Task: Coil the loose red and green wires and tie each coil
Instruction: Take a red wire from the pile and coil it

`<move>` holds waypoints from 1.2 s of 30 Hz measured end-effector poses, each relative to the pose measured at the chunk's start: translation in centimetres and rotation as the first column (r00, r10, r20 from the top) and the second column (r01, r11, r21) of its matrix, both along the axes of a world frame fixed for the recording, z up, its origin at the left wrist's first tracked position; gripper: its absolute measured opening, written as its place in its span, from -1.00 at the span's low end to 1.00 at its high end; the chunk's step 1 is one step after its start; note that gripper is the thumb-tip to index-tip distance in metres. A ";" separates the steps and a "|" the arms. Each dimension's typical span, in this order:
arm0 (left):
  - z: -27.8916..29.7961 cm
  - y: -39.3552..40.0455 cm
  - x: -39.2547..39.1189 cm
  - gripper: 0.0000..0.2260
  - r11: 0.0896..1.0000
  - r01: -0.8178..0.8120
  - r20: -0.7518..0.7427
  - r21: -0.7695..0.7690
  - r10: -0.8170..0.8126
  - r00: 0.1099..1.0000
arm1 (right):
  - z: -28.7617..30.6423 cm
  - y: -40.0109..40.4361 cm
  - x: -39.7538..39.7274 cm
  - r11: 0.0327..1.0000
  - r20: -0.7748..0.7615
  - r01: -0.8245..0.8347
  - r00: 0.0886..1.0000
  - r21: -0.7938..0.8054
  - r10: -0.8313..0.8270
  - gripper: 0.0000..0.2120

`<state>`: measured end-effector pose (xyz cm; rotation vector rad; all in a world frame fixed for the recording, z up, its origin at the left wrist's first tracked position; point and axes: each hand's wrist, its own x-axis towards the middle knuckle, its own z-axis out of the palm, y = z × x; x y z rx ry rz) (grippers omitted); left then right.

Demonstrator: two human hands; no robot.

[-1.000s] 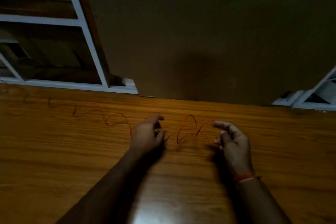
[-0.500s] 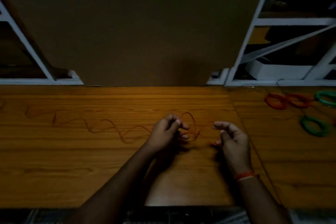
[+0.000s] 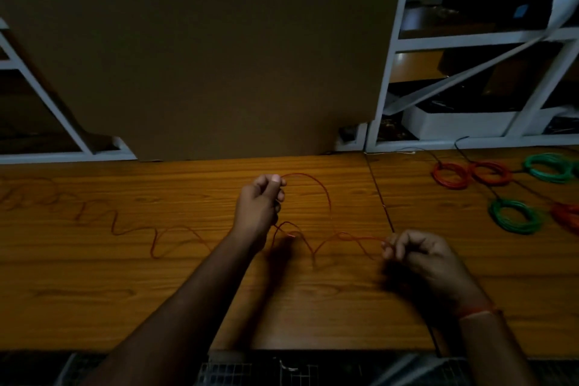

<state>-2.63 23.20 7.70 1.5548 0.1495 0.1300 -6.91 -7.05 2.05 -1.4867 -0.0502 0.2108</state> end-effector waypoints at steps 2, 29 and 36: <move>1.1 0.1 0.2 -0.79 0.999 0.033 0.064 0.041 -0.036 0.997 | 0.3 0.4 0.6 0.977 0.022 -0.106 0.993 -0.185 0.112 -0.62; -3.3 43.1 3.8 -0.43 0.363 -0.072 -0.156 0.929 0.560 0.813 | 3.5 34.9 9.5 0.881 0.390 0.064 0.910 -0.468 0.141 -0.77; -7.6 48.4 4.2 -0.74 0.470 0.275 -0.520 0.839 0.544 0.658 | 2.6 34.2 8.6 0.853 0.293 0.035 0.946 -0.521 0.140 -0.77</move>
